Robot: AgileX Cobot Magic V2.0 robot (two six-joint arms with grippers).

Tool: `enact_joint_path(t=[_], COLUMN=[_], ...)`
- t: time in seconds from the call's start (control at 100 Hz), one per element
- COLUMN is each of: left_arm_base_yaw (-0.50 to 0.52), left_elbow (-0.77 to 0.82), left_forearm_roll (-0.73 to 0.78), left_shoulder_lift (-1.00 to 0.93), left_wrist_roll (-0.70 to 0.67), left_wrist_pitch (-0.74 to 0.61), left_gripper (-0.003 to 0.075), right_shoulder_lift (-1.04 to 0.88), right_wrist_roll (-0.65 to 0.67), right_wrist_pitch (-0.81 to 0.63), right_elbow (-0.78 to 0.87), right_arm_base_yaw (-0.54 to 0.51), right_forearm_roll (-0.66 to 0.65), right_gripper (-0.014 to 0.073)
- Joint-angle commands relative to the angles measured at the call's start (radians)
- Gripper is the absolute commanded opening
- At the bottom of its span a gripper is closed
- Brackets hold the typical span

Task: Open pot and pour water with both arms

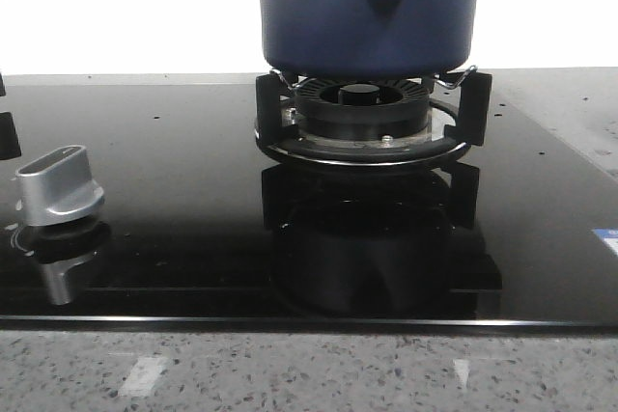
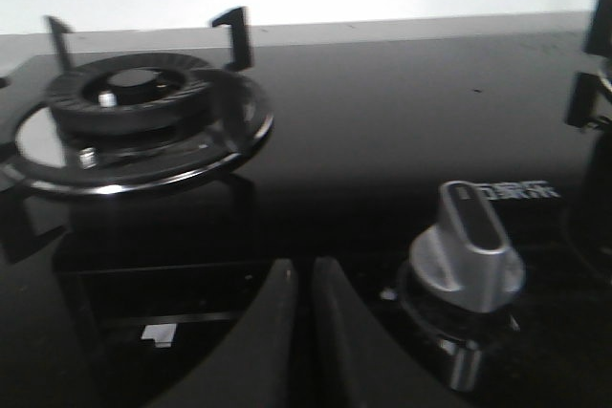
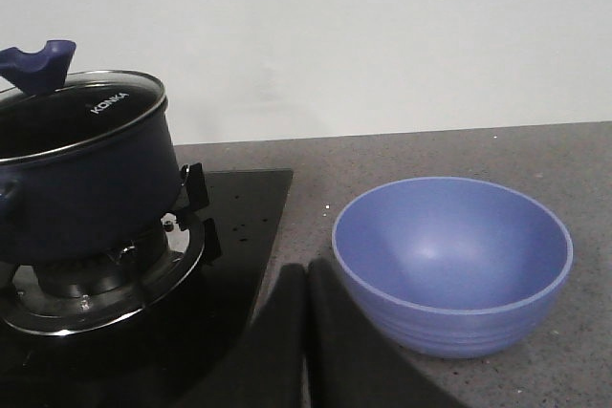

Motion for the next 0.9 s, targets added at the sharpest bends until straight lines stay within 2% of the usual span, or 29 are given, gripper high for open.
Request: enact_joint_path(t=[0.0,0.13,0.2,0.43,0.89], left_arm_base_yaw=[0.029,0.032,0.032,0.032,0.032], left_elbow=[0.005,0.050,0.062,0.062,0.060], left_forearm_roll=[0.022,0.132,0.167,0.172,0.164], left_shoulder_lift=[-0.049,-0.043,-0.047,-0.047,-0.047], left_wrist_roll=[-0.082,-0.262,-0.302,-0.304,-0.304], left_wrist_pitch=[-0.082,-0.108,-0.080,0.025,0.022], left_gripper=[-0.0020,-0.0020,-0.0020,-0.0020,-0.0020], right_shoulder_lift=[0.012,0.012,0.012,0.012,0.012], right_wrist_roll=[-0.008,-0.008,-0.008,-0.008,-0.008], right_wrist_pitch=[-0.073,-0.073,-0.073,-0.073,-0.073], right_elbow=[-0.020,-0.020,-0.020,-0.020,-0.020], right_arm_base_yaw=[0.002,0.002,0.002,0.002,0.002], right_forearm_roll=[-0.003,-0.003,-0.003,-0.003,-0.003], right_gripper=[-0.0070,-0.0070,-0.0070,-0.0070,-0.0070])
